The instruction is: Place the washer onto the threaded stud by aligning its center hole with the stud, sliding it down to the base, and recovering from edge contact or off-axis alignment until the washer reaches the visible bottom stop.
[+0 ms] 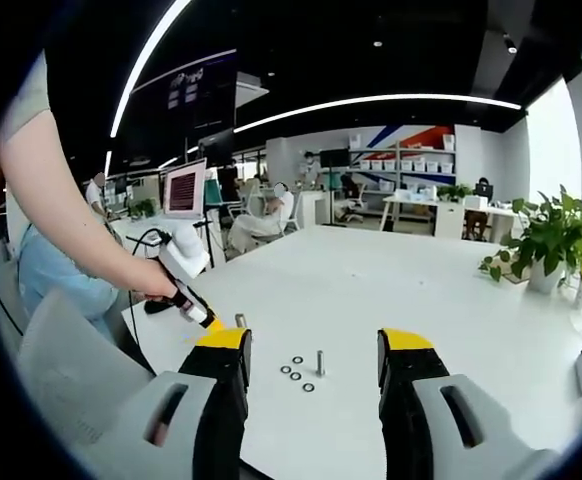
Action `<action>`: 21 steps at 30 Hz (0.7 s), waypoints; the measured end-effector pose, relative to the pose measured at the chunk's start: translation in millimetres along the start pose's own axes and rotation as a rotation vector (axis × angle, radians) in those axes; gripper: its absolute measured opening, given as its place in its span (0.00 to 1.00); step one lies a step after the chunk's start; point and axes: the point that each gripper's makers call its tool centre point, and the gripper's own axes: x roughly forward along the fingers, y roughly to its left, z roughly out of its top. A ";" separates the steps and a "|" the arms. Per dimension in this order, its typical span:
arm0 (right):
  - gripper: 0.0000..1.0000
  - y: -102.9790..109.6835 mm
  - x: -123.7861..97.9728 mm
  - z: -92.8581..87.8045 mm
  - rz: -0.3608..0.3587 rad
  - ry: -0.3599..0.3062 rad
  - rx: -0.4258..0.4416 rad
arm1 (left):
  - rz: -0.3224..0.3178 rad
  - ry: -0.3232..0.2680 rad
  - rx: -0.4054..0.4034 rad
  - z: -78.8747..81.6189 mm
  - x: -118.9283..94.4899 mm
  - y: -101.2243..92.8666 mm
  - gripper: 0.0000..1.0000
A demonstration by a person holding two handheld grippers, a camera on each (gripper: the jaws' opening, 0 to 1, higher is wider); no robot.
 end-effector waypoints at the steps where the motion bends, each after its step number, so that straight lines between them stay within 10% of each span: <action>1: 0.53 0.1 0.0 -0.1 0.000 0.000 0.000 | 0.000 0.007 0.000 -0.4 0.7 0.4 0.24; 21: 0.53 0.5 0.5 -0.4 0.002 0.004 -0.004 | 0.008 0.080 0.030 -7.8 13.1 -11.0 0.24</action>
